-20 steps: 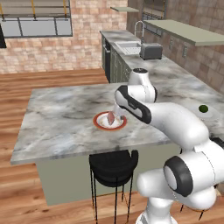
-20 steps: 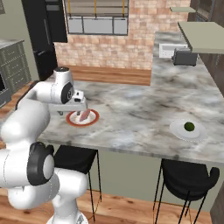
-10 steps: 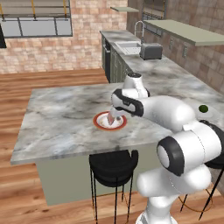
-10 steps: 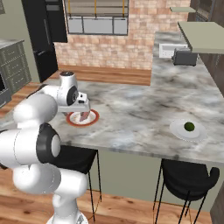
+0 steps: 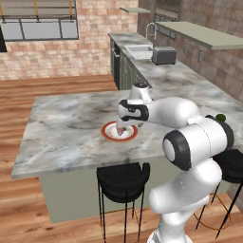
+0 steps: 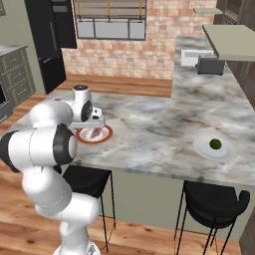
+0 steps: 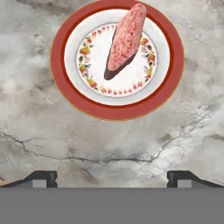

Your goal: Transport the steak and lime to the fridge. Place the steak on the rack containing meat and place the lime on the rack containing the vegetable, ensuring meats and vegetables are on different racks.

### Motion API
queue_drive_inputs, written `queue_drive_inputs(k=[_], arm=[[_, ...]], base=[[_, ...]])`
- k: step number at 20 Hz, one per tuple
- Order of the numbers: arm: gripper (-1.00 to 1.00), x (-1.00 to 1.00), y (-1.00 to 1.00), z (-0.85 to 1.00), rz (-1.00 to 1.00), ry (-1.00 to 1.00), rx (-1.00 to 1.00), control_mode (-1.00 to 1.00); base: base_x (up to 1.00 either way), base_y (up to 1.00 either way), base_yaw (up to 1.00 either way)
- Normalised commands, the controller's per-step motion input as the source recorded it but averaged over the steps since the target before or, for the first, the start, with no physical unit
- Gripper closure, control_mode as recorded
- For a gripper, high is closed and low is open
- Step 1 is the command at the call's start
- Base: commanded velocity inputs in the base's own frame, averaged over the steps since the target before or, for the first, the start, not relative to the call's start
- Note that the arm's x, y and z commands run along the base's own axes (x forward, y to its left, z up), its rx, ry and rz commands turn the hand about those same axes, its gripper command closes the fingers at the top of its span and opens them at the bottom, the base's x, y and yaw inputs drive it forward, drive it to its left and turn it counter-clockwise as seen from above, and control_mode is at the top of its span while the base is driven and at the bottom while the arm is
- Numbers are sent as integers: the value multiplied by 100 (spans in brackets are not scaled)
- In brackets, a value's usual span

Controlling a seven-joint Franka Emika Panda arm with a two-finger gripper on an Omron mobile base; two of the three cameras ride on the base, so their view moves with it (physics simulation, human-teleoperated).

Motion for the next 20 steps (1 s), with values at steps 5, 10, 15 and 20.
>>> queue_drive_inputs(k=[5, 10, 15, 20], arm=[[-100, 36, 10, -16, -1, 0, 0, -100], [-100, 45, 4, -24, -2, 0, 0, -100], [-100, 42, 3, -26, -2, 0, 0, -100], [-100, 33, 4, -27, -1, 0, 0, -100]], base=[[0, 0, 0], [0, 0, 0], [0, 0, 0], [0, 0, 0]])
